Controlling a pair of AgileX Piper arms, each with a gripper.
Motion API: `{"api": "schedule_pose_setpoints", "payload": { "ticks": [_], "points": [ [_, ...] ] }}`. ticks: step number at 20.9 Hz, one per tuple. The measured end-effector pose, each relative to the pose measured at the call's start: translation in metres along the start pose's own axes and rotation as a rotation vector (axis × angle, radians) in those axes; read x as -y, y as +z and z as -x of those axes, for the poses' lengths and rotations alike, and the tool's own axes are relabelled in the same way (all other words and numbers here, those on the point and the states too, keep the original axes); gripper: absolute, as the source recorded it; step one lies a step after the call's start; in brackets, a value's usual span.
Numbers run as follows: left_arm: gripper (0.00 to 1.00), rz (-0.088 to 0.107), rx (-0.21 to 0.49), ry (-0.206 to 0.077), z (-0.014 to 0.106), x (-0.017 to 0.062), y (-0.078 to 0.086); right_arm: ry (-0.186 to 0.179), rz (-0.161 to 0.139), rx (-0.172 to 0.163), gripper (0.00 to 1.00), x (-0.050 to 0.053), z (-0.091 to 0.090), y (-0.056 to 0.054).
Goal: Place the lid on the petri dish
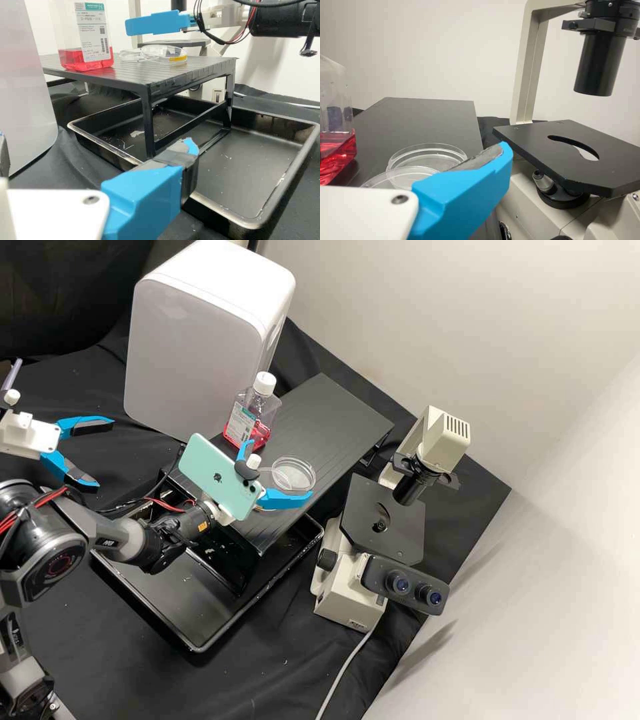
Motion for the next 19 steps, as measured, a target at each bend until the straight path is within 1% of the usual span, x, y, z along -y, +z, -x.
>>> {"api": "schedule_pose_setpoints", "payload": {
  "ticks": [8, 10, 11, 13, 16, 19],
  "points": [
    [1.00, 0.000, 0.002, 0.000, 0.000, 0.0001, 0.000, 0.000, 0.000, 0.000, 1.00, 0.000, 0.000, 0.000],
    [1.00, 0.000, 0.002, 0.000, 0.000, 0.0001, 0.000, 0.004, -0.003, 0.002, 1.00, 0.000, 0.000, 0.000],
    [1.00, 0.000, 0.002, 0.000, 0.000, 0.0001, 0.000, 0.010, -0.003, -0.002, 1.00, 0.000, 0.002, 0.001],
    [1.00, 0.000, 0.002, 0.000, 0.000, 0.0001, 0.000, 0.011, -0.001, -0.006, 1.00, 0.005, 0.008, 0.002],
    [1.00, 0.000, 0.002, 0.000, 0.000, 0.0001, 0.000, -0.013, 0.009, -0.010, 1.00, 0.014, 0.016, 0.003],
    [1.00, 0.000, 0.002, 0.000, 0.000, 0.0001, 0.000, -0.021, 0.013, -0.011, 1.00, 0.019, 0.022, 0.005]
  ]
}}
